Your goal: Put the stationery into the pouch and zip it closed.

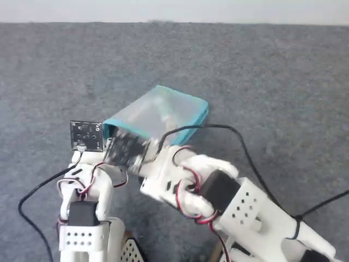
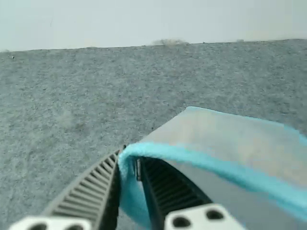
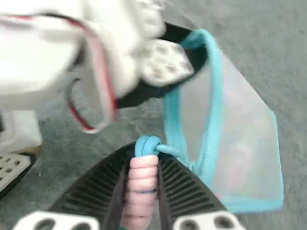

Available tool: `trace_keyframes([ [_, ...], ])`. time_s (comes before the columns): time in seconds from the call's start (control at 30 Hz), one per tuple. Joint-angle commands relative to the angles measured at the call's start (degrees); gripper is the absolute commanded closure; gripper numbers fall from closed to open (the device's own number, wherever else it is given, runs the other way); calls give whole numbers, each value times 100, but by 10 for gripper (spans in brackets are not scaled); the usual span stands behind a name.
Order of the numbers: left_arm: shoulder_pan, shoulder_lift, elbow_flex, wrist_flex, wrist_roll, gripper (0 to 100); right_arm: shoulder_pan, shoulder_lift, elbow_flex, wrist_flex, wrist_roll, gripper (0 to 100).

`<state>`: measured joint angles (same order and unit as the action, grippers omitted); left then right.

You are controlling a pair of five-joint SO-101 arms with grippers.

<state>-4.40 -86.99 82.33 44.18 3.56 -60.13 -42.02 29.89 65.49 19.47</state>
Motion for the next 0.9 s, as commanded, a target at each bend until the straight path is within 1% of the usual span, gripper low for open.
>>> trace_keyframes([
  [0.0,299,-35,13,18,-176,991,-462,-136,-686,13,220,994],
  [0.07,299,-35,13,18,-176,991,-409,-75,-703,22,220,994],
  [0.13,273,-44,13,18,-176,991,-391,145,-695,242,229,992],
  [0.17,273,-44,13,18,-176,991,-391,295,-695,356,237,986],
  [0.2,264,-62,31,9,-167,991,-391,374,-695,505,246,959],
  [0.27,114,-53,57,-9,-167,991,-382,435,-756,875,255,852],
  [0.4,-105,-44,-40,18,-149,991,-409,136,-695,1701,475,584],
  [0.47,-123,-44,-57,18,-141,991,-391,-110,-607,2053,580,493],
  [0.5,-123,-44,-57,18,-141,991,-391,-277,-554,2167,589,467],
  [0.53,-123,-44,-66,18,-141,991,-382,-488,-475,2246,607,454],
  [0.6,-123,-44,-66,18,-149,991,-286,-945,-334,2334,615,459],
  [0.67,-123,-44,-66,18,-149,991,48,-1376,-167,2299,615,476],
  [0.7,-123,-44,-66,18,-149,991,338,-1543,-53,2237,615,486],
  [0.8,-123,-44,-75,18,-141,991,1174,-1692,598,1631,756,527],
  [0.87,-123,-44,-75,18,-149,991,1631,-1596,1143,963,976,561],
])
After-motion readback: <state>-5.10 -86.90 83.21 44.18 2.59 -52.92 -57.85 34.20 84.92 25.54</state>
